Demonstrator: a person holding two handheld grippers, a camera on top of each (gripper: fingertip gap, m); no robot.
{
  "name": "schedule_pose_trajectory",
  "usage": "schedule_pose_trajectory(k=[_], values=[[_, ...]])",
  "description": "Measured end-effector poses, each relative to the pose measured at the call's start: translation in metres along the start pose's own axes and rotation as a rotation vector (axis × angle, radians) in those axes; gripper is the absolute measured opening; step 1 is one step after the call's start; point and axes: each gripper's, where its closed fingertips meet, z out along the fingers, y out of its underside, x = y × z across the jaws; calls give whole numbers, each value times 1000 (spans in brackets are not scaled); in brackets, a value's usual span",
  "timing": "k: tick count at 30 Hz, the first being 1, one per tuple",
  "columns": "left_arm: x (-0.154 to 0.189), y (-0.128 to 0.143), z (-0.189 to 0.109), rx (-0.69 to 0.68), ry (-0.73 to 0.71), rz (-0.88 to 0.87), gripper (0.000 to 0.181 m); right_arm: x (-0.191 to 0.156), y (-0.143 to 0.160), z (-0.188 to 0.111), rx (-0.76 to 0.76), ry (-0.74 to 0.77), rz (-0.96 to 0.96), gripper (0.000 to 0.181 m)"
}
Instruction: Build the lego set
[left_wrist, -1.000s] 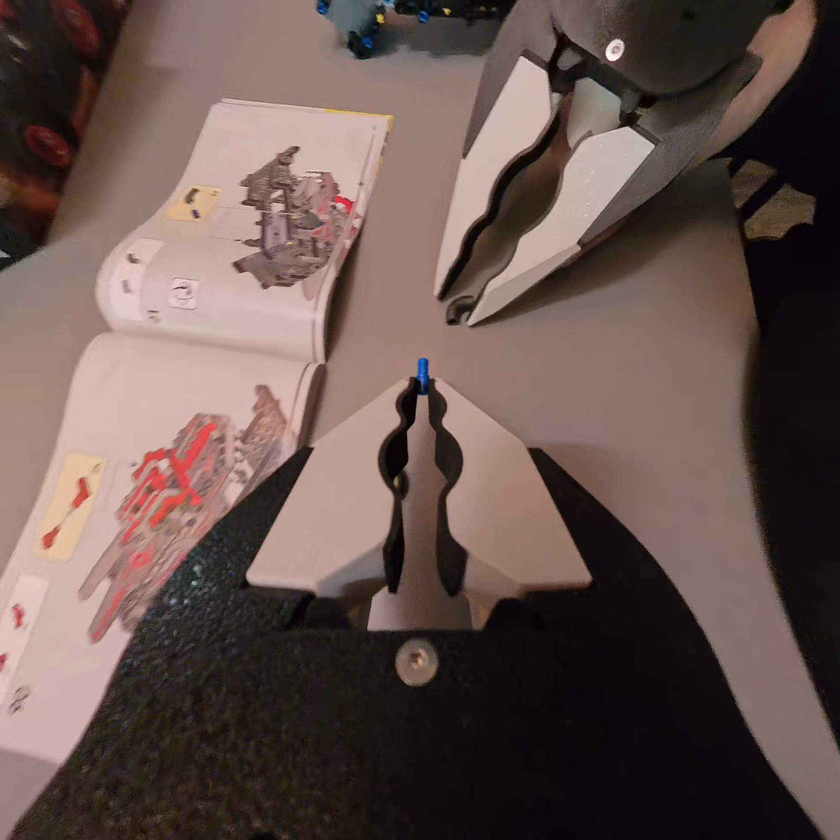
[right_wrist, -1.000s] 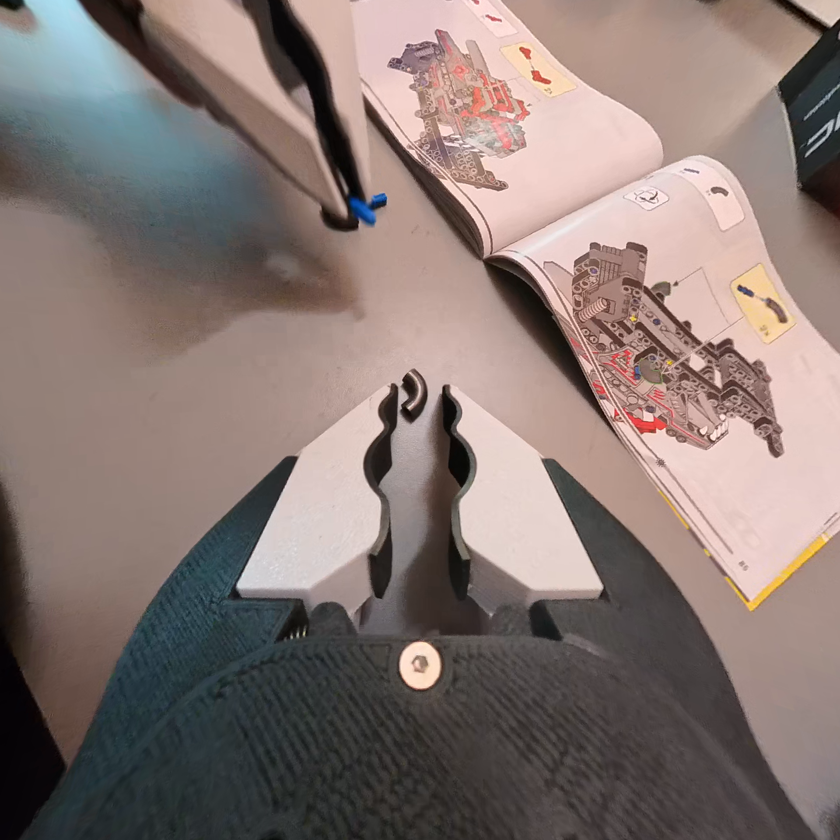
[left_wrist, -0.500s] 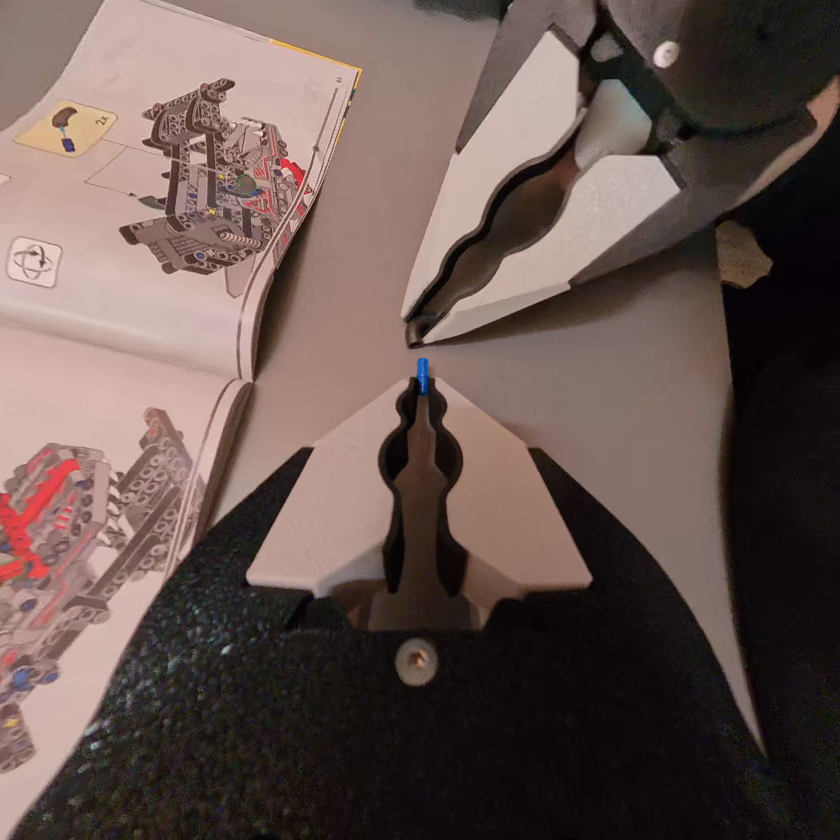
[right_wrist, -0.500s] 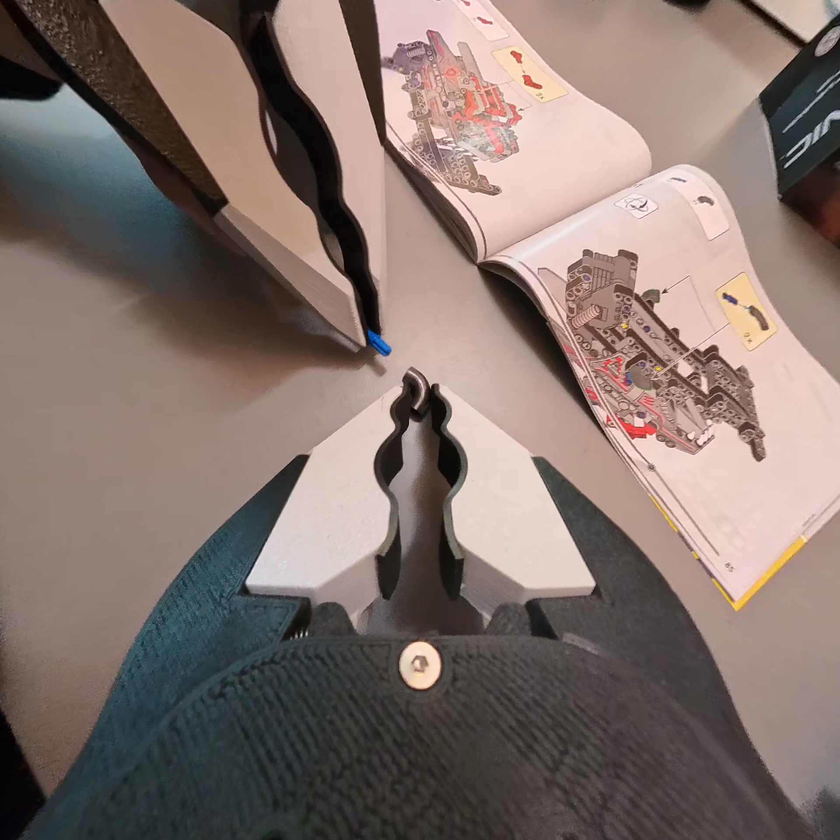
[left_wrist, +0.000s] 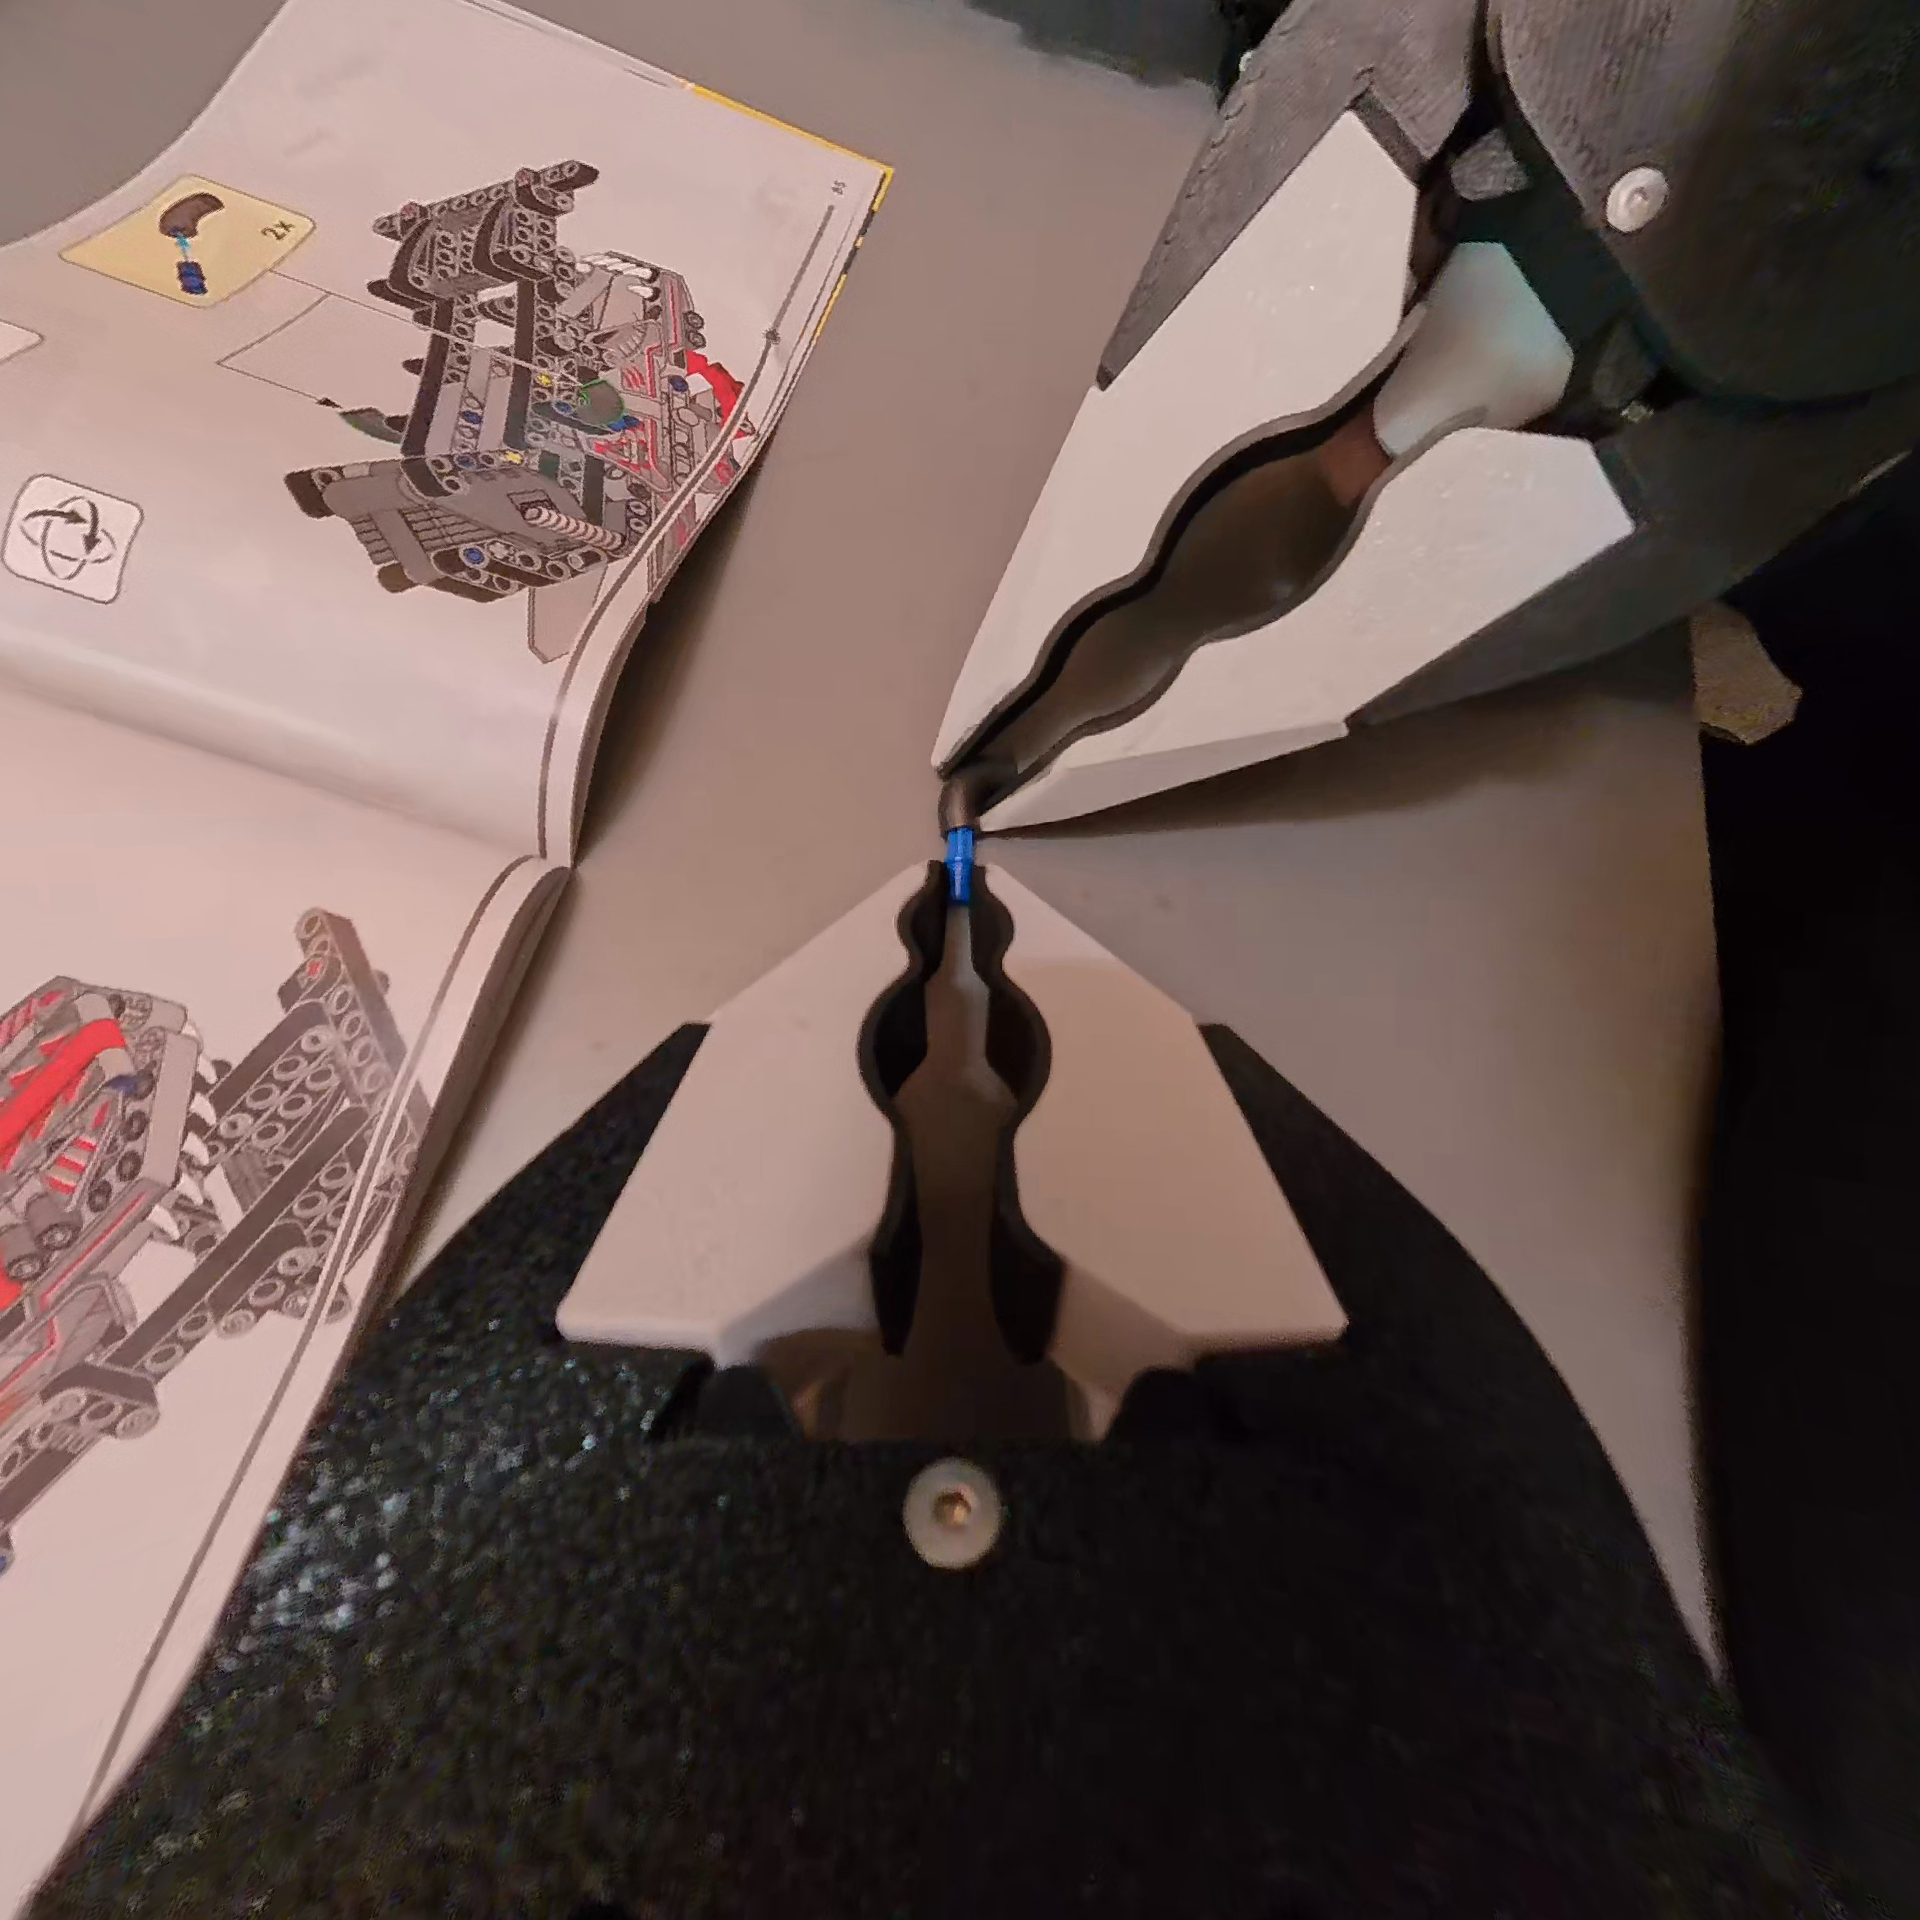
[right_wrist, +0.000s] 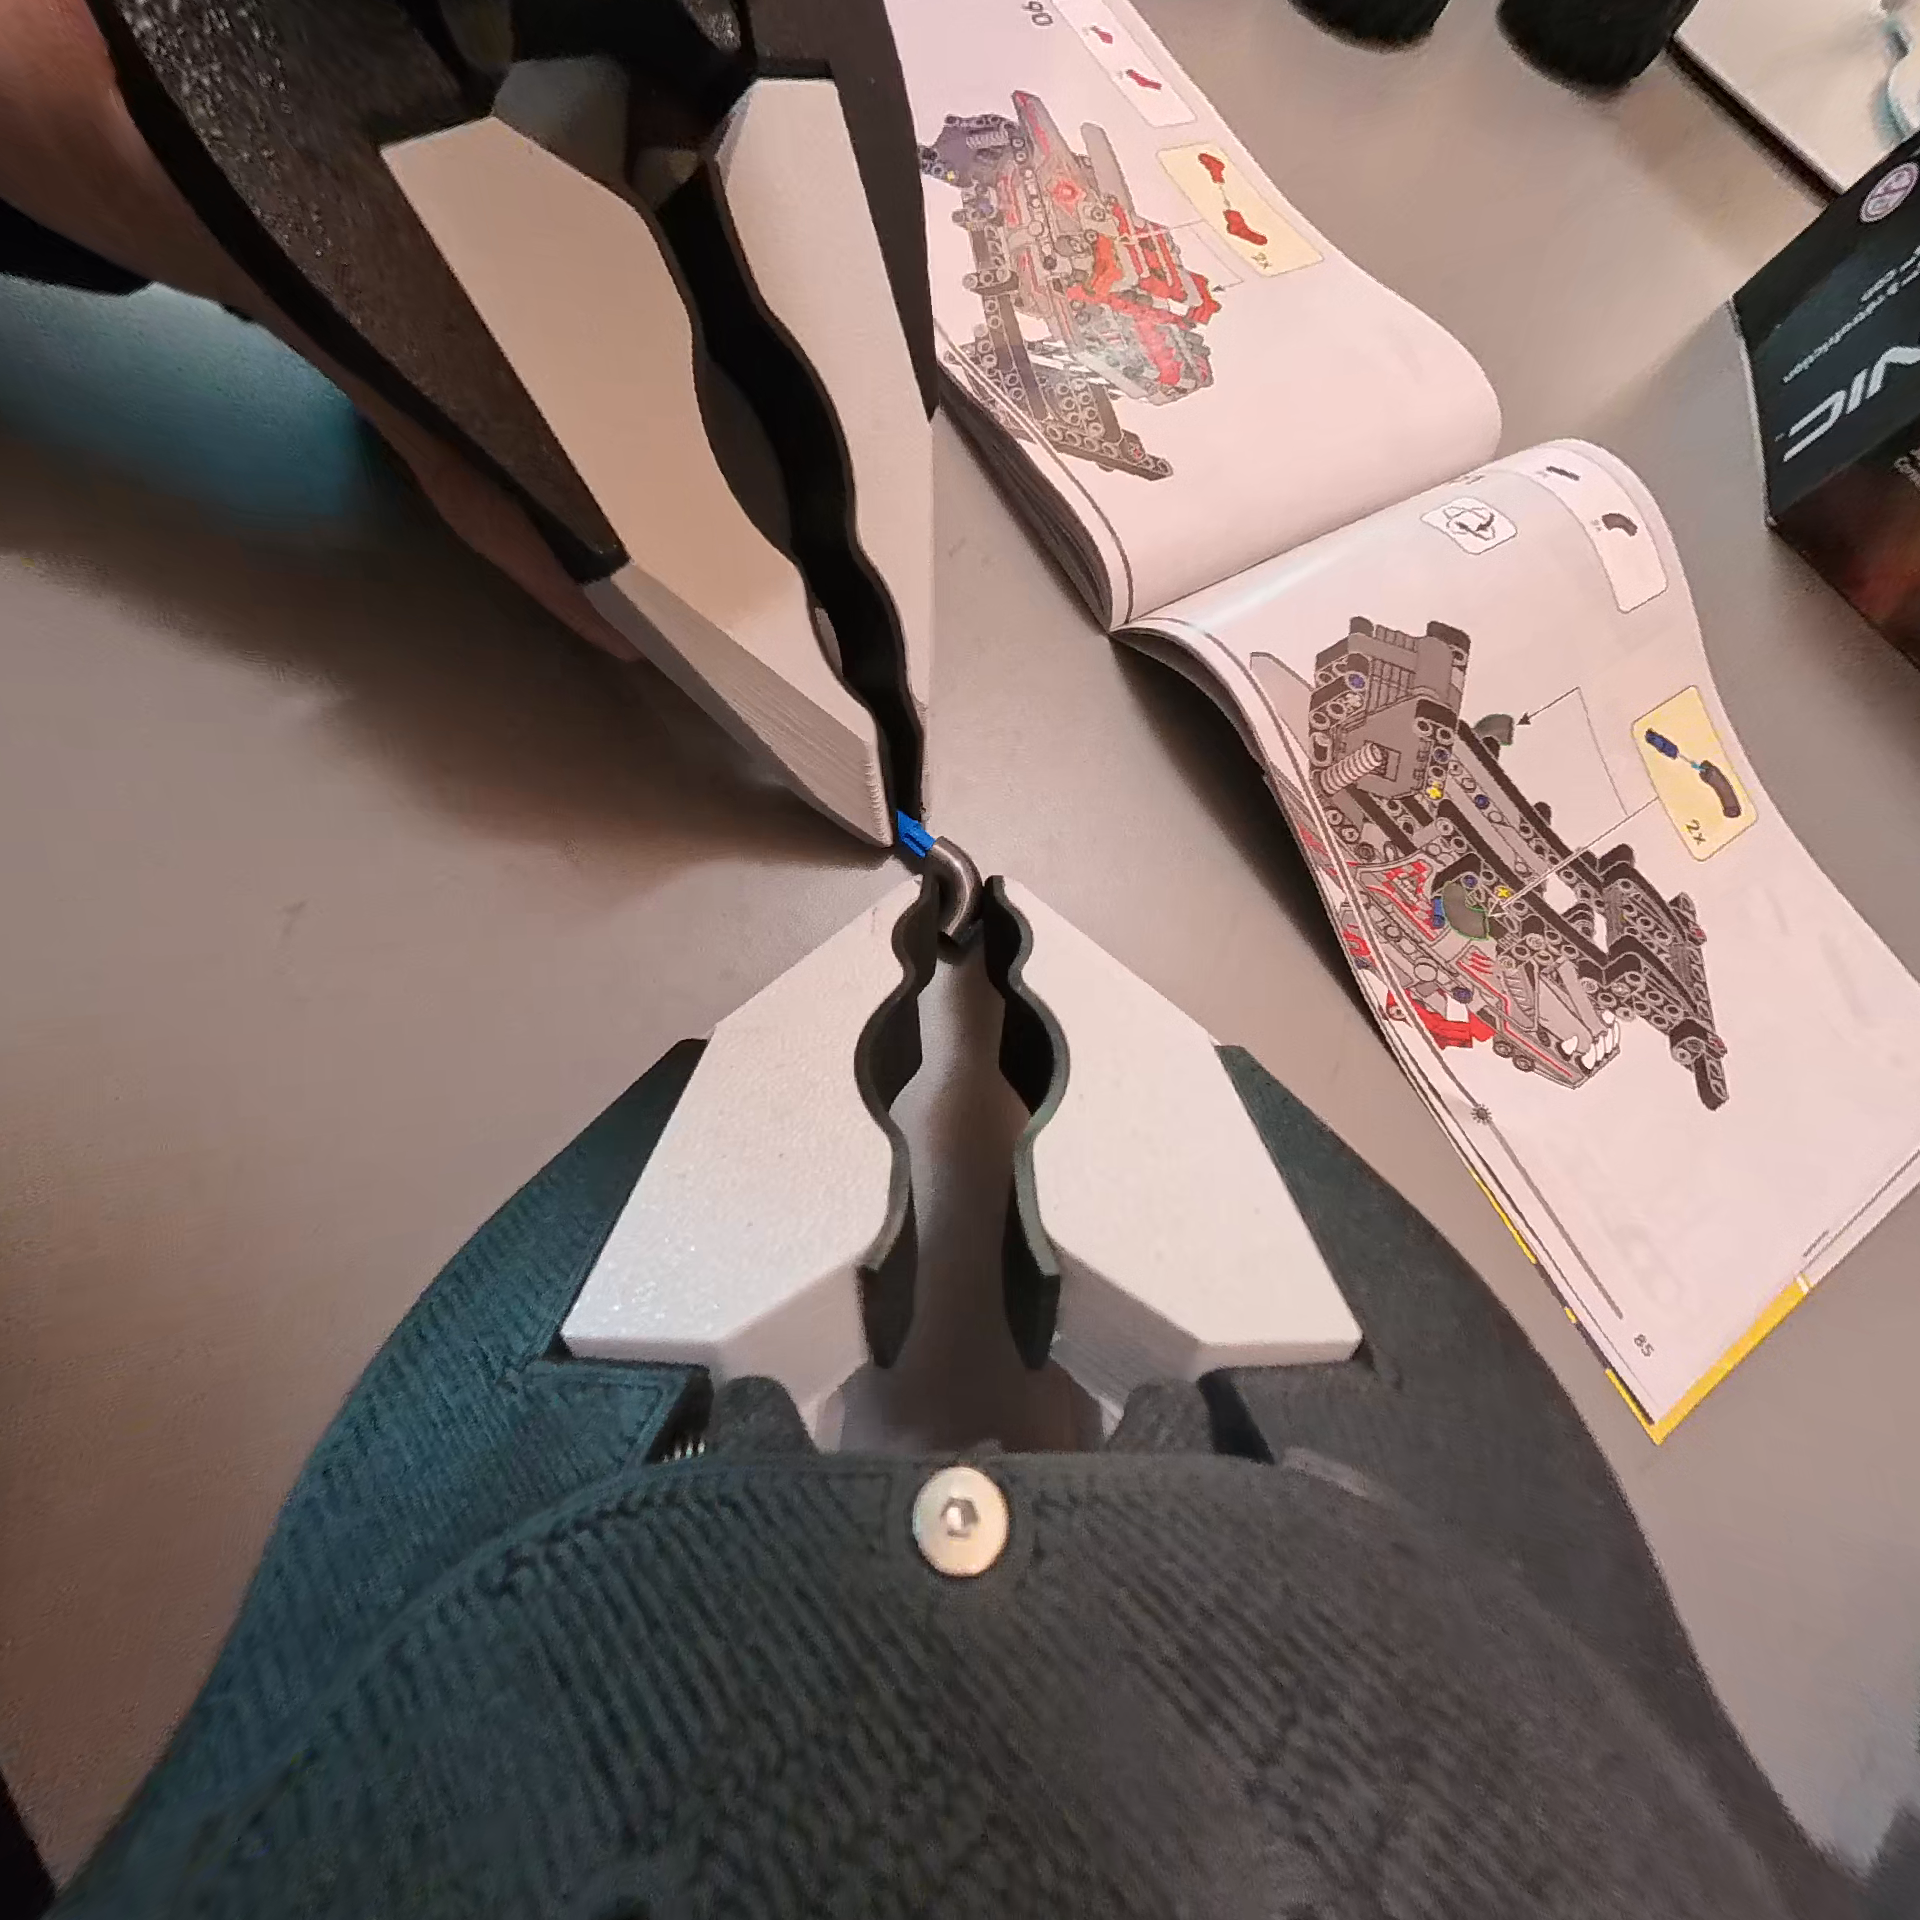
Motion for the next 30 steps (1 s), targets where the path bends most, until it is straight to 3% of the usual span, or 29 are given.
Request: schedule_pose_trajectory(k=[1,15,21,26,29,30], values=[[-1,0,0,1,-14,-1,2,0,0,0,-1,16,-15,8],[-8,-2,1,-2,-117,19,1,1,-5,6,-41,134,-5,7],[-5,-2,-3,7,-100,79,8,1,-5,6,-13,83,36,8],[-27,-12,-51,66,-181,83,15,6,-6,7,-9,78,40,10],[-44,6,-75,3,-206,63,15,7,-7,4,11,48,67,44],[-47,14,-80,-21,-208,64,15,7,-7,2,18,31,92,45]])
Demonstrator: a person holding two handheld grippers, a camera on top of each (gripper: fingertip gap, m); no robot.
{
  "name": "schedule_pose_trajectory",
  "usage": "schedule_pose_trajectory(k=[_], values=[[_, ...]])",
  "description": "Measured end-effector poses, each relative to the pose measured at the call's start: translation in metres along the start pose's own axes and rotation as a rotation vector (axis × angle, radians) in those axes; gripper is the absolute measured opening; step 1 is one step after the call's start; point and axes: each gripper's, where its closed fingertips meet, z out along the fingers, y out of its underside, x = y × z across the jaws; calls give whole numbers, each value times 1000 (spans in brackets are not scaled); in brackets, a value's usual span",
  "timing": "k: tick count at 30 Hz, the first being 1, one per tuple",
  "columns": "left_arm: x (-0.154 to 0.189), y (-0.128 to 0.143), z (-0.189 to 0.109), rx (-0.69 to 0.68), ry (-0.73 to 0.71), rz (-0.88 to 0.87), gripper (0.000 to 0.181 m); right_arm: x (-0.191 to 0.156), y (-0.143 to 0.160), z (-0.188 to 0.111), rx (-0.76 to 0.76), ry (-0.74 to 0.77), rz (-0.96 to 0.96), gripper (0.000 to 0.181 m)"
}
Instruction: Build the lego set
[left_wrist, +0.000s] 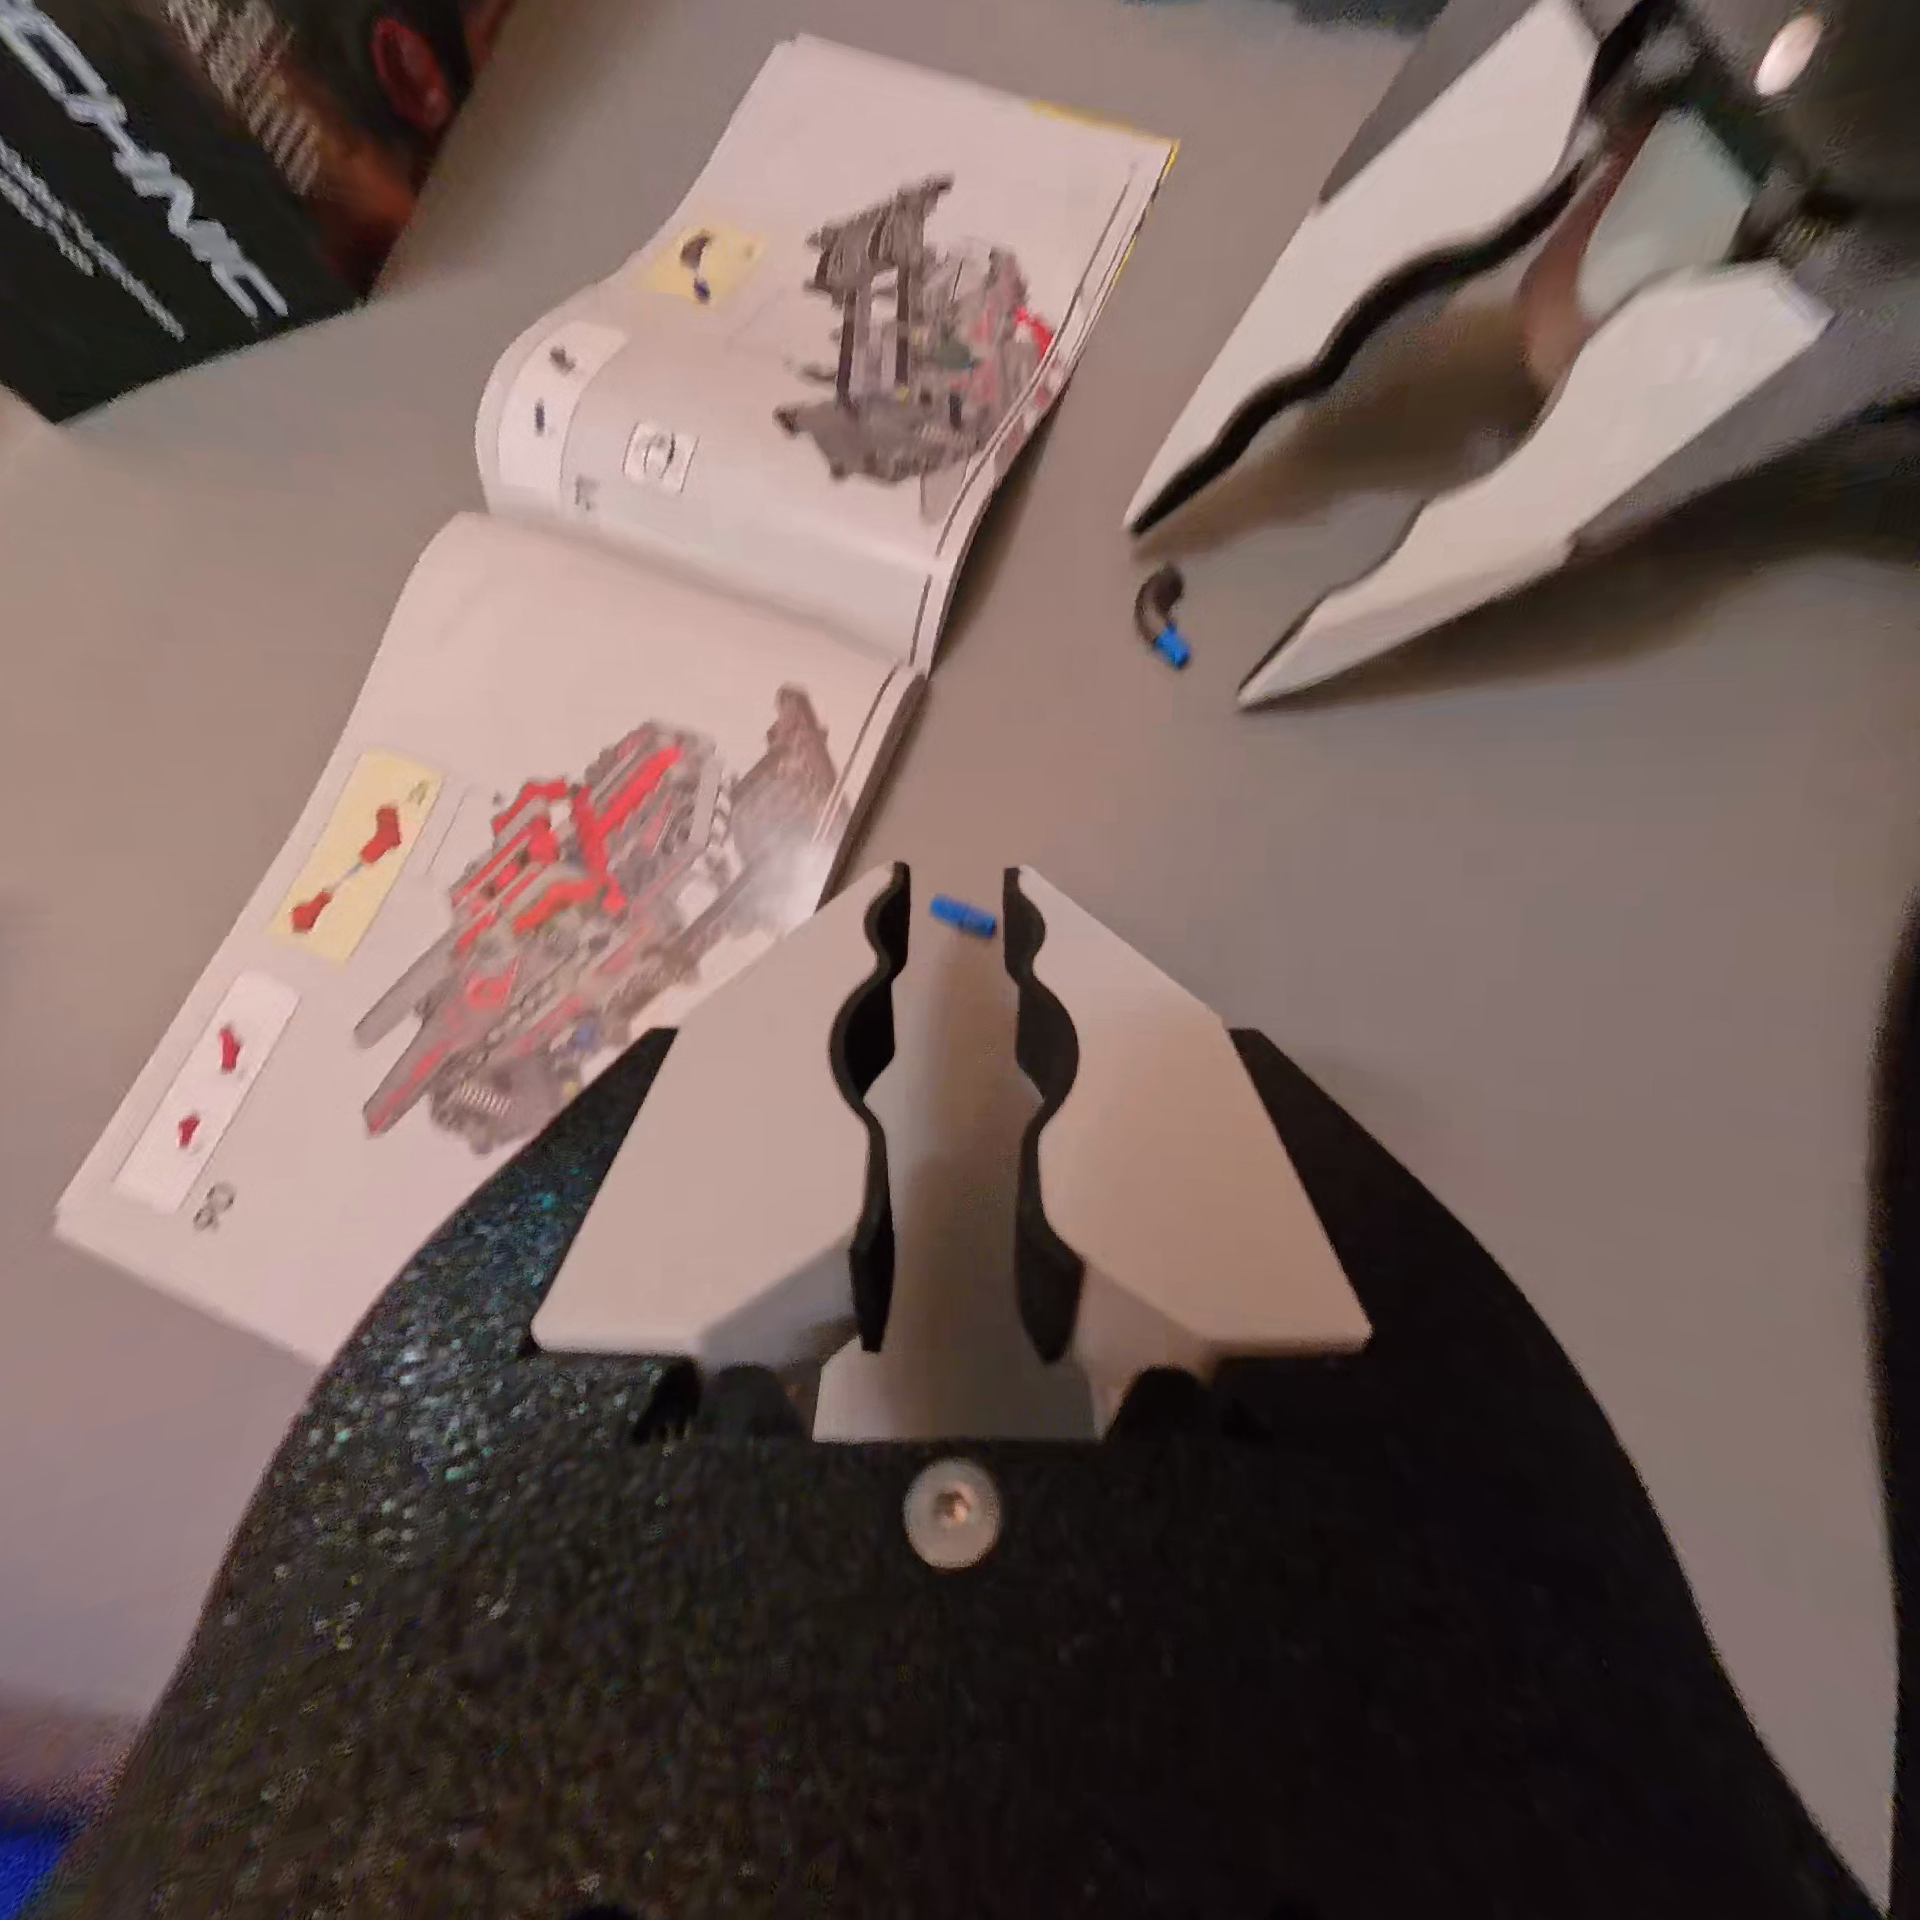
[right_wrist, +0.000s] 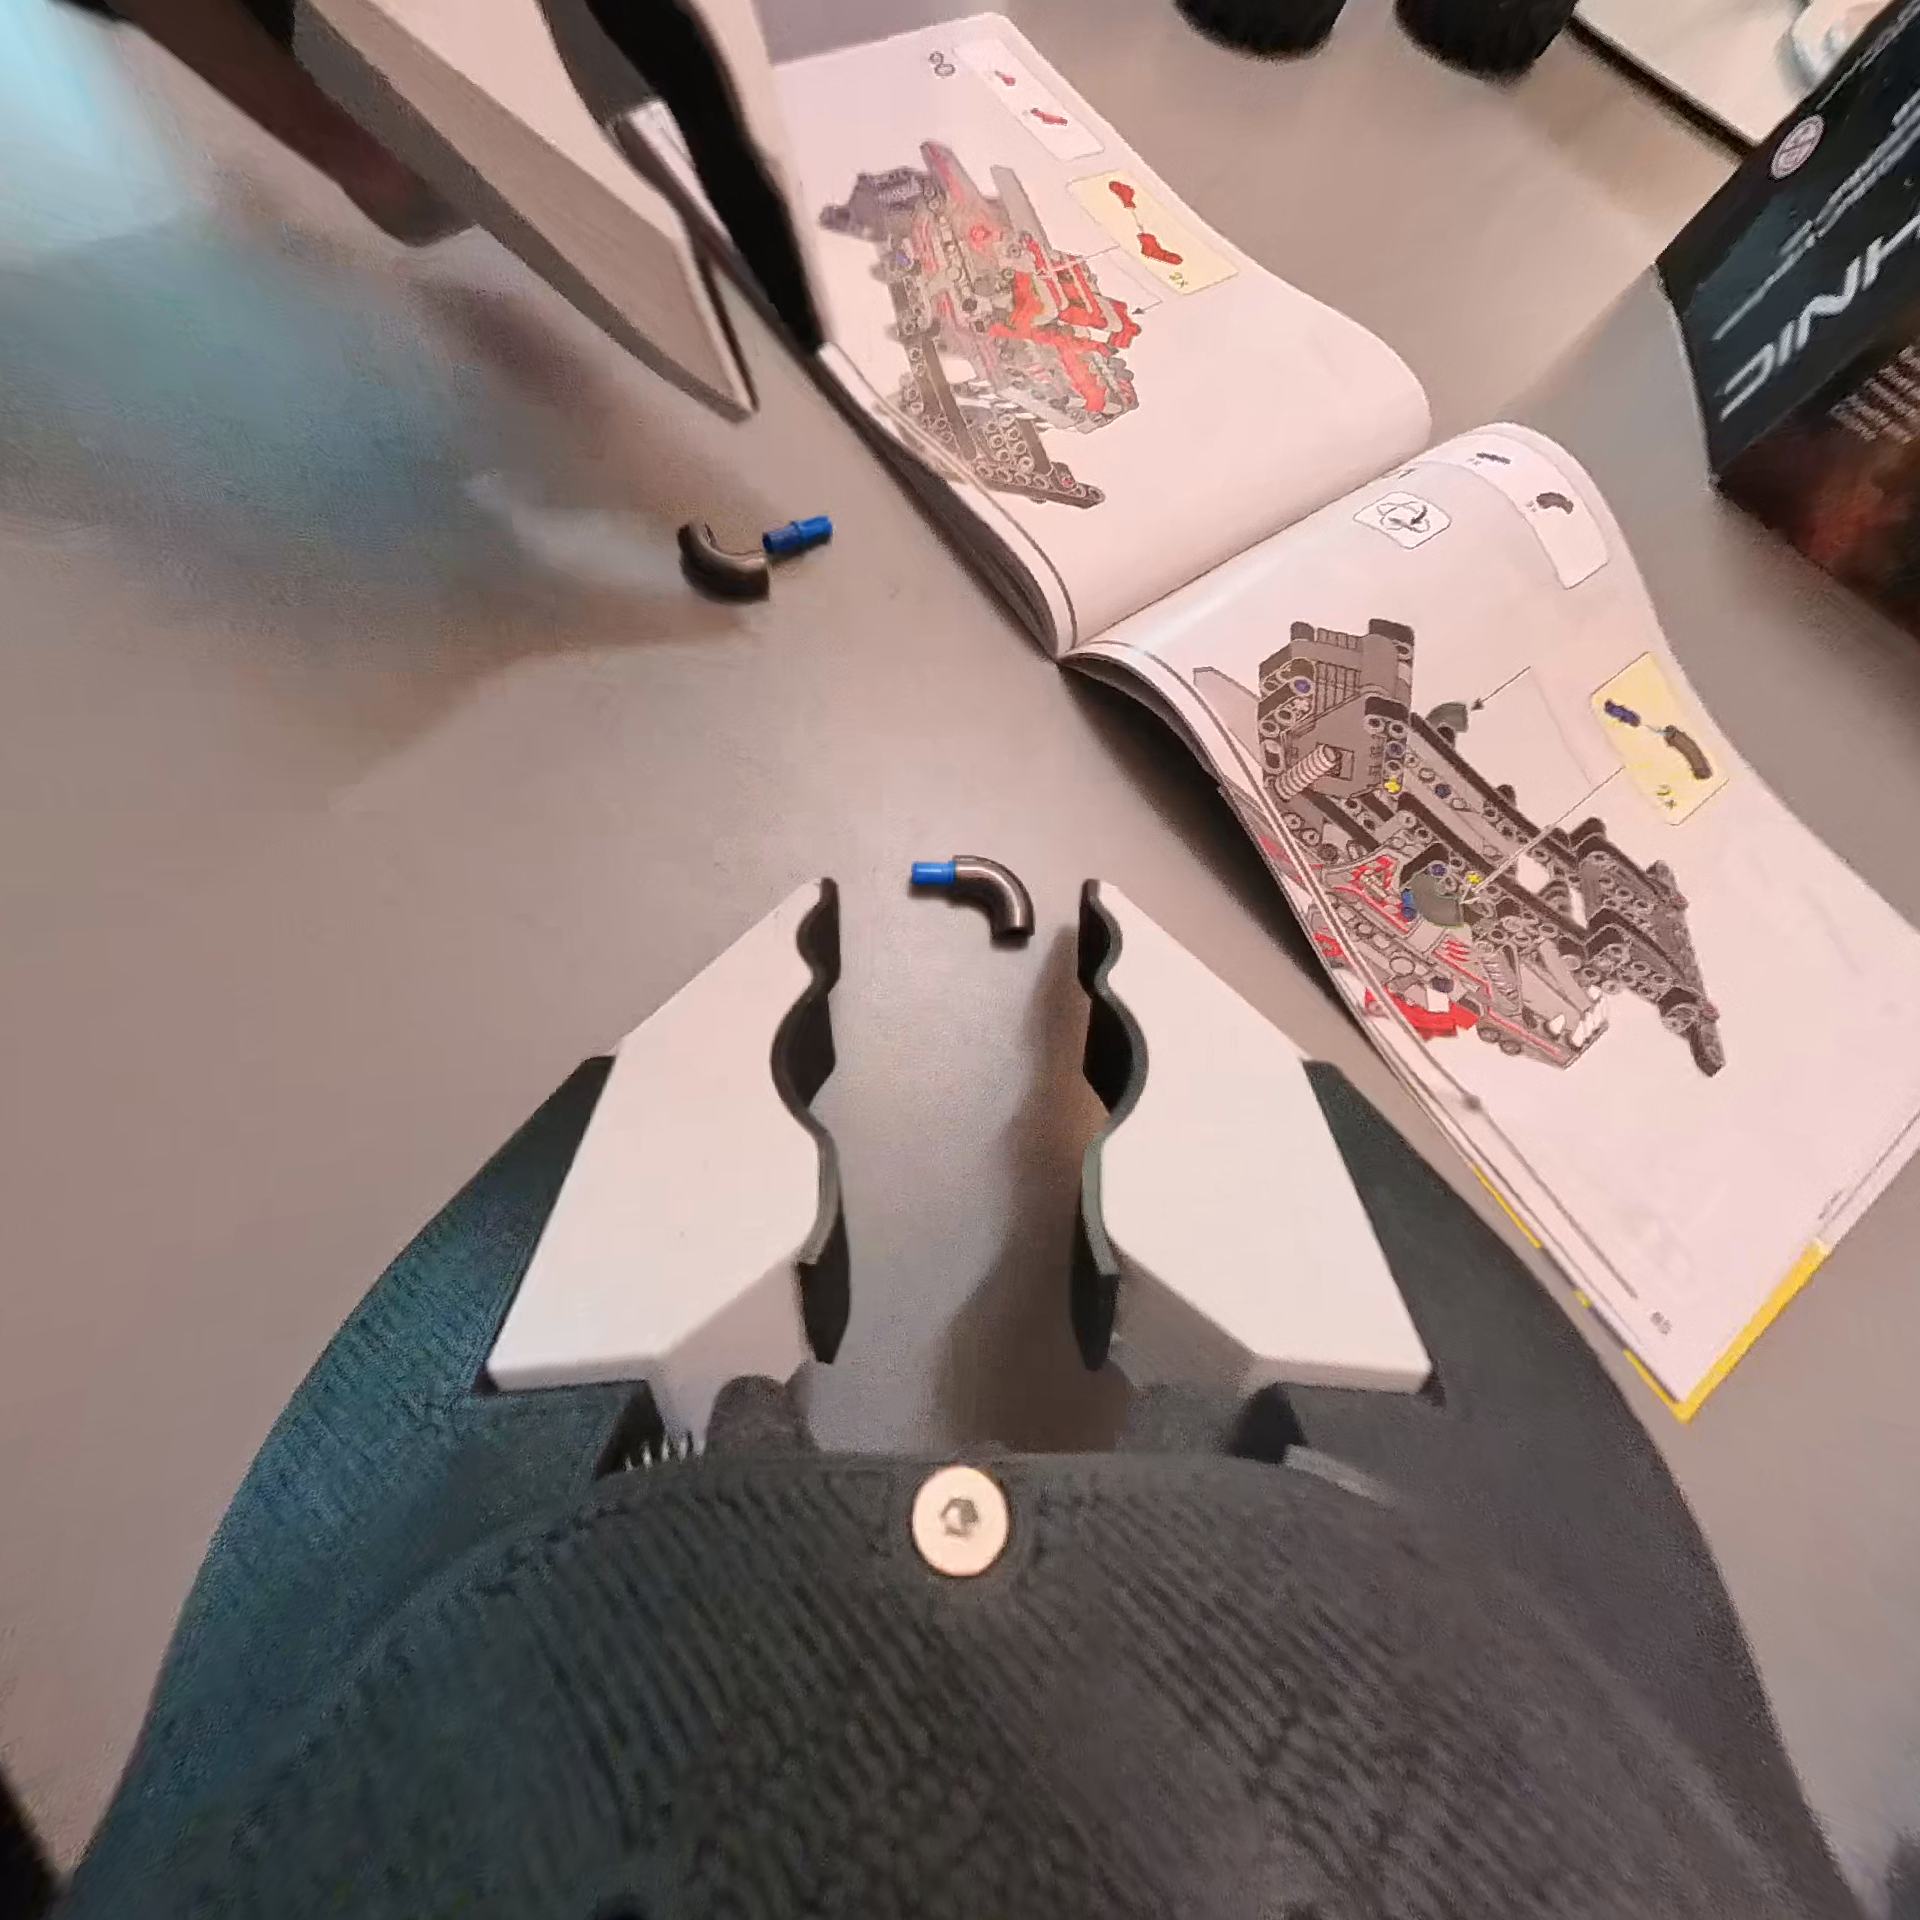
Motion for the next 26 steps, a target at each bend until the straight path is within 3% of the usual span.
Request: schedule_pose_trajectory(k=[5,10,14,18,26], values=[[-2,28,-2,-69,13,-29,14,-4,-14,-14,67,-44,4,35],[8,25,3,-78,46,-57,17,-14,-19,0,-5,-41,-114,27],[-4,27,12,-126,15,-29,14,-39,-32,15,-5,-88,-171,23],[6,29,11,-167,87,-20,14,-32,-44,25,-6,-42,-197,19],[23,29,20,-128,115,-27,13,-35,-60,50,28,-188,-532,5]])
